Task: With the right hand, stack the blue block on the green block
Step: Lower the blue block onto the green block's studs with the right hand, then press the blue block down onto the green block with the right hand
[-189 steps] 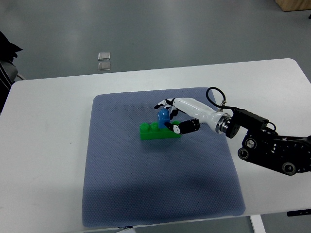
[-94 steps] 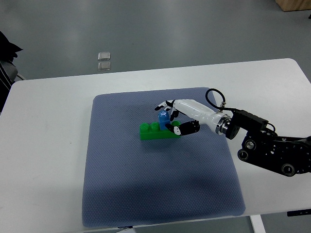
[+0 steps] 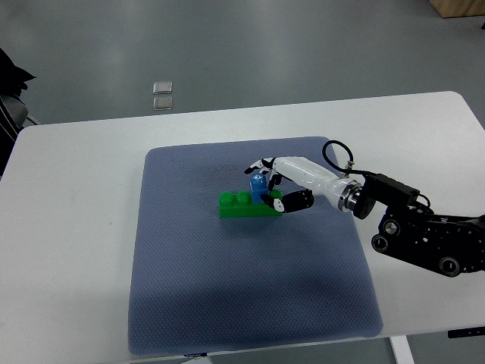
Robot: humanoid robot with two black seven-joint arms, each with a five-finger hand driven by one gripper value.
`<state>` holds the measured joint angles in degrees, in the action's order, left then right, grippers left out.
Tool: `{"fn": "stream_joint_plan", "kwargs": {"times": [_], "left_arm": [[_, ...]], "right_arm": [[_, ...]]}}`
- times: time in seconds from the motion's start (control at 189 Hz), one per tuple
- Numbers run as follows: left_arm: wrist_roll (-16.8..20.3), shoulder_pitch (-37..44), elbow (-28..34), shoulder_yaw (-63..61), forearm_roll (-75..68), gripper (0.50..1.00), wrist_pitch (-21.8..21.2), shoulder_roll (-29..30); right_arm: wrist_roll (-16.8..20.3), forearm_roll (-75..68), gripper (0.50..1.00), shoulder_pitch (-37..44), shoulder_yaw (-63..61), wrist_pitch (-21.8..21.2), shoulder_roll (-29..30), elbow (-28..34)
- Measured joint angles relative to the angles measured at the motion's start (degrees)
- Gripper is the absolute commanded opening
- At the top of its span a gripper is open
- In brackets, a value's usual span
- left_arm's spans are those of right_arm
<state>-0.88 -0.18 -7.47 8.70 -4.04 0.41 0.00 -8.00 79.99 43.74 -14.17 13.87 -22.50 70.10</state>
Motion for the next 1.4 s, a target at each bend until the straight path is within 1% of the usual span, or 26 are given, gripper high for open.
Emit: {"fn": "stream_joint_plan", "kwargs": {"times": [1.212,1.312,1.376,1.402], "left_arm": [[0.0,0.0,0.0,0.0,0.0,1.000,0.0,0.0],[0.0,0.0,0.0,0.0,0.0,1.000,0.0,0.0],[0.0,0.0,0.0,0.0,0.0,1.000,0.0,0.0],[0.0,0.0,0.0,0.0,0.0,1.000,0.0,0.0]], "right_arm": [[-0.1,0.7,0.509,-0.6,0.9,0.1,1.2,-1.6],[-0.1,0.7,0.521,-0.7,0.9,0.1,1.2,-1.6],[-0.1,0.7,0.537,-0.7,0.9,0.1,1.2,-1.6],[-0.1,0.7,0.553,-0.7,0.9,0.1,1.2,-1.6]]}}
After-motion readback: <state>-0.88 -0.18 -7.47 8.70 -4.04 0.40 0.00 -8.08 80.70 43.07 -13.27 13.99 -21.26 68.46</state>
